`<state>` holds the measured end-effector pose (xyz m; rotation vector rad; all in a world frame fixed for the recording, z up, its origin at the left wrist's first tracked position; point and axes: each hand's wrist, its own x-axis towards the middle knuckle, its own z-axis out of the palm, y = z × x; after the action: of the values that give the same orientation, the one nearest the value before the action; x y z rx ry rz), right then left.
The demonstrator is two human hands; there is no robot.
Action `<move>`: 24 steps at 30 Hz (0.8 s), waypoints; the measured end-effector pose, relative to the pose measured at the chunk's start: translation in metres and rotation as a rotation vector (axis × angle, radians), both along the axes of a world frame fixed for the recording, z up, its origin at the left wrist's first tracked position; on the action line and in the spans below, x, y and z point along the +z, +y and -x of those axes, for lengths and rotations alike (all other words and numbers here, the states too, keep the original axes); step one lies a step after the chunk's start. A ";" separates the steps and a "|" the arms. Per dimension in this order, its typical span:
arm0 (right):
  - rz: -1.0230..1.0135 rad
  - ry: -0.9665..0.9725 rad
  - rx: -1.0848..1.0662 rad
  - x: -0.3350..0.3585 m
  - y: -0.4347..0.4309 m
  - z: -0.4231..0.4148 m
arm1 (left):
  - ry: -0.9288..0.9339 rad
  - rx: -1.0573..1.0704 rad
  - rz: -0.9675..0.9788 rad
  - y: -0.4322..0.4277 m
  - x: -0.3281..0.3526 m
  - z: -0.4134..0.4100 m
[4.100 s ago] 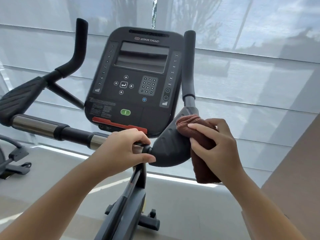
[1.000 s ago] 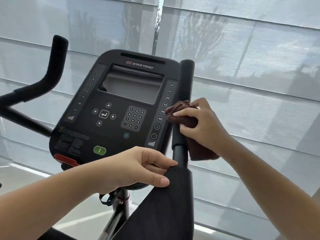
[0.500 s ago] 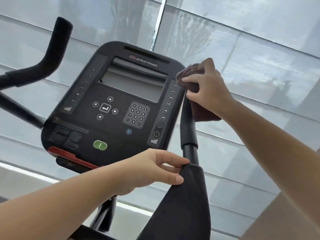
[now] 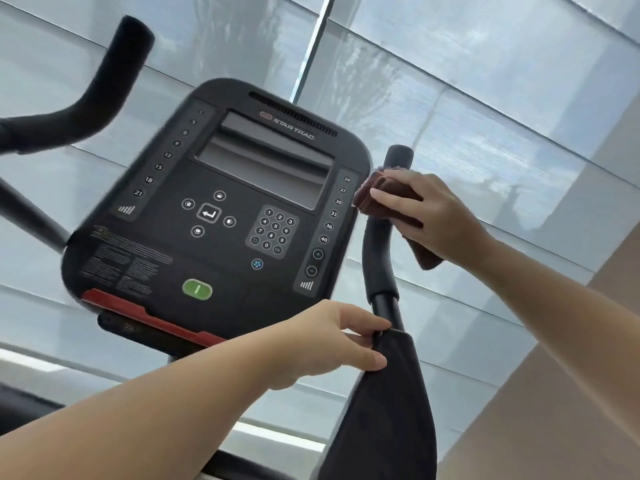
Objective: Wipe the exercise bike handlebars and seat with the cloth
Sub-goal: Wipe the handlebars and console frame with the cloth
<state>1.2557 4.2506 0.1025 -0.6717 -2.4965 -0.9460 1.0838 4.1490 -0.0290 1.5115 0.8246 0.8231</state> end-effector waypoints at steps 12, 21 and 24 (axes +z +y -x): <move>0.004 -0.260 -0.137 0.019 0.020 0.022 | -0.045 -0.002 -0.002 0.004 -0.004 -0.001; 0.585 -0.265 -0.235 -0.011 -0.014 0.014 | -0.021 -0.018 -0.020 -0.002 0.002 0.001; 0.319 -0.271 -0.152 0.007 -0.009 0.021 | -0.033 -0.022 0.002 -0.003 0.001 0.001</move>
<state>1.2351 4.2420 0.1093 -0.8952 -2.9089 -0.7351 1.0829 4.1463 -0.0279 1.4986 0.7830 0.8283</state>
